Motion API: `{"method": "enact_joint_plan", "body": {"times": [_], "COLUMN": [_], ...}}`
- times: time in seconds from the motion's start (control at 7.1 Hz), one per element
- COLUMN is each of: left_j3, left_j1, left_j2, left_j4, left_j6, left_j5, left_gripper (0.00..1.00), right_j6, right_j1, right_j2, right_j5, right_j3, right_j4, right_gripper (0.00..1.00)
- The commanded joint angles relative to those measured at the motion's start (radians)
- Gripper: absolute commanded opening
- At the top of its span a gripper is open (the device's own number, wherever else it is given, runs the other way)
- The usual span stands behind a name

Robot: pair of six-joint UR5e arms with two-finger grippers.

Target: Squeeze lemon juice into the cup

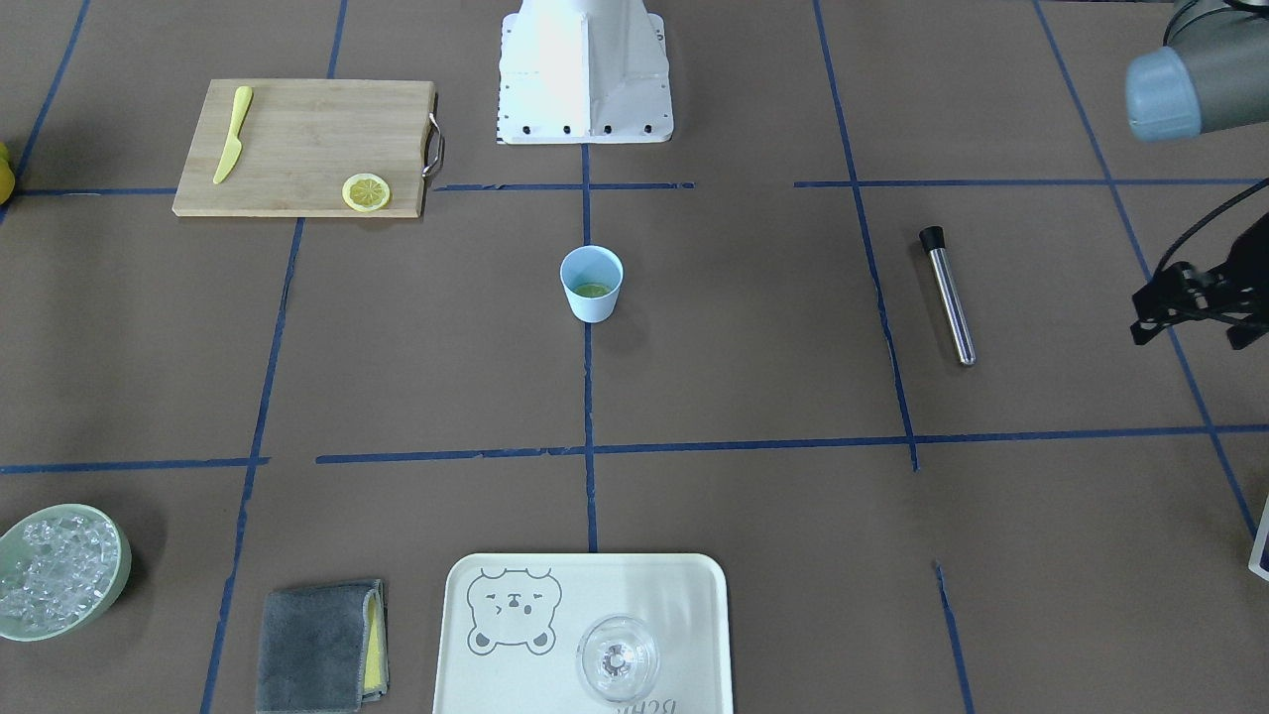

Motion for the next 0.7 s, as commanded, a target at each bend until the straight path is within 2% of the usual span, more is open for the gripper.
{"method": "enact_joint_plan", "body": {"times": [0.0,0.28,0.56], "left_j3": [0.007,0.011,0.04], "left_j1": [-0.147,-0.211,-0.252], "left_j2": [0.123,0.226,0.271], "left_j4": [-0.006,-0.006,-0.005], "left_j6": [0.289,0.417,0.473], "left_j5": [-0.008,-0.008,-0.008], "left_gripper": [1.0,1.0,1.0], "right_j6": [-0.011,-0.181,-0.182], "right_j1": [0.04,0.099,0.101], "right_j2": [-0.004,0.001,0.025], "right_j5": [0.002,0.003,0.0], "right_j3": [-0.053,-0.145,-0.175], "right_j4": [0.004,0.012,0.015], "right_gripper": [1.0,1.0,1.0]}}
